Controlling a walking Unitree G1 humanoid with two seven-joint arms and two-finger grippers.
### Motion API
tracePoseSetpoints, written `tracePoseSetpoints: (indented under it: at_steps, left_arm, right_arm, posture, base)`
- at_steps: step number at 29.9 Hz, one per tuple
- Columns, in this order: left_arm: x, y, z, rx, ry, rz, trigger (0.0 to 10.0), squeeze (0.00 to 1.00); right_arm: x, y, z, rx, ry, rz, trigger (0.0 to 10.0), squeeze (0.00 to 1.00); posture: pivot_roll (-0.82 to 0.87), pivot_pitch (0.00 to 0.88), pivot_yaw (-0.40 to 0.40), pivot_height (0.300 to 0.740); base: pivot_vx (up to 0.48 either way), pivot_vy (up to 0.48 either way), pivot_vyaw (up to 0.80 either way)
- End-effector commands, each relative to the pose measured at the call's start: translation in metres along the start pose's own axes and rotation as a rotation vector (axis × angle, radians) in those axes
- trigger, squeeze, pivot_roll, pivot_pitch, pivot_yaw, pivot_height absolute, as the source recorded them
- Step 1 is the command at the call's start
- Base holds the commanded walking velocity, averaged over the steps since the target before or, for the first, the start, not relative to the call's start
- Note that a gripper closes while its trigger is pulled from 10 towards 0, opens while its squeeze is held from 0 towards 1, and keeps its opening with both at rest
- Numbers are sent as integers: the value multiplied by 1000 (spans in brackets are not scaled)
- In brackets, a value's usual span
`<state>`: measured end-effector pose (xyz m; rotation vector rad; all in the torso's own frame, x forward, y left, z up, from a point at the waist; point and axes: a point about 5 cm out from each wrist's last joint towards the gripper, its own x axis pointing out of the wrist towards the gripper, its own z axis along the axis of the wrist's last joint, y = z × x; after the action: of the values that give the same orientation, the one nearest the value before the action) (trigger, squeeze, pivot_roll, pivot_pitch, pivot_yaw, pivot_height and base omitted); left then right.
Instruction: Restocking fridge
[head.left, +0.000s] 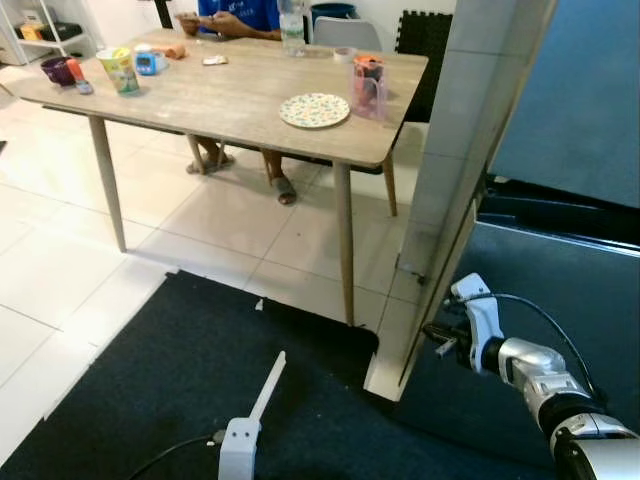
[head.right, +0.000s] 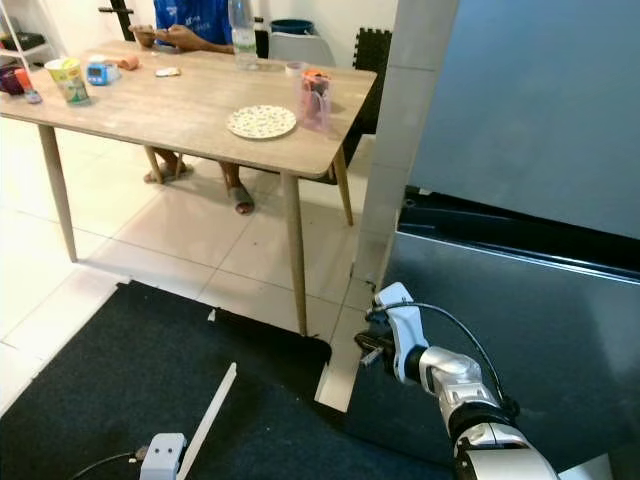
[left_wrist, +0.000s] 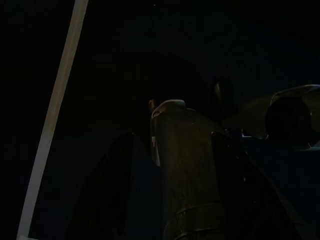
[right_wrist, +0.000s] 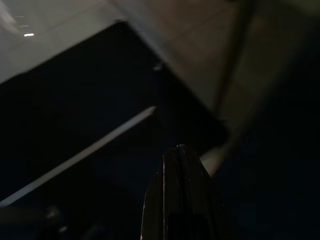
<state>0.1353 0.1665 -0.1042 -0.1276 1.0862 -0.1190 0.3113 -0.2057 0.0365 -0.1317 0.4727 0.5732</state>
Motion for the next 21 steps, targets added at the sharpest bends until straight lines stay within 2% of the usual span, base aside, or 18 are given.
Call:
tracePoseSetpoints:
  at_steps: [1, 4, 6, 9, 11, 12, 13, 21]
  left_arm:
    - [-1, -1, -10, -15, 33, -4, 10000, 0]
    - [-1, -1, -10, -14, 33, -4, 10000, 0]
    - [-1, -1, -10, -13, 33, -5, 10000, 0]
    - [-1, -1, -10, -13, 33, -5, 10000, 0]
    - [-1, -1, -10, -13, 32, -6, 10000, 0]
    - [-1, -1, -10, -13, 32, -6, 10000, 0]
    - [-1, -1, -10, -13, 31, -8, 10000, 0]
    - [-1, -1, -10, -18, 27, -11, 10000, 0]
  right_arm:
    - [-1, -9, 11, -32, -28, -63, 10000, 0]
    - [-2, -16, 17, -68, -30, -131, 10000, 0]
    - [-5, -26, 26, -99, -38, -243, 10000, 0]
    - [-7, -32, 31, -95, -57, -307, 10000, 0]
    - [-14, -48, 49, -45, -154, -454, 10000, 0]
    - [-14, -48, 49, -45, -154, -454, 10000, 0]
    - [-18, -55, 60, -8, -226, -529, 10000, 0]
    - [-18, -56, 65, 11, -267, -567, 10000, 0]
  posture:
    - [-23, 0, 1, 740]
    - [-23, 0, 0, 740]
    - [-23, 0, -1, 740]
    - [-23, 0, -1, 740]
    - [-23, 0, 0, 740]
    - [-23, 0, 0, 740]
    - [-23, 0, 0, 740]
    - [-23, 0, -2, 740]
  base:
    - [0, 0, 0]
    - [0, 0, 0]
    - [0, 0, 0]
    - [0, 0, 0]
    - [0, 0, 0]
    - [0, 0, 0]
    - [0, 0, 0]
    - [0, 0, 0]
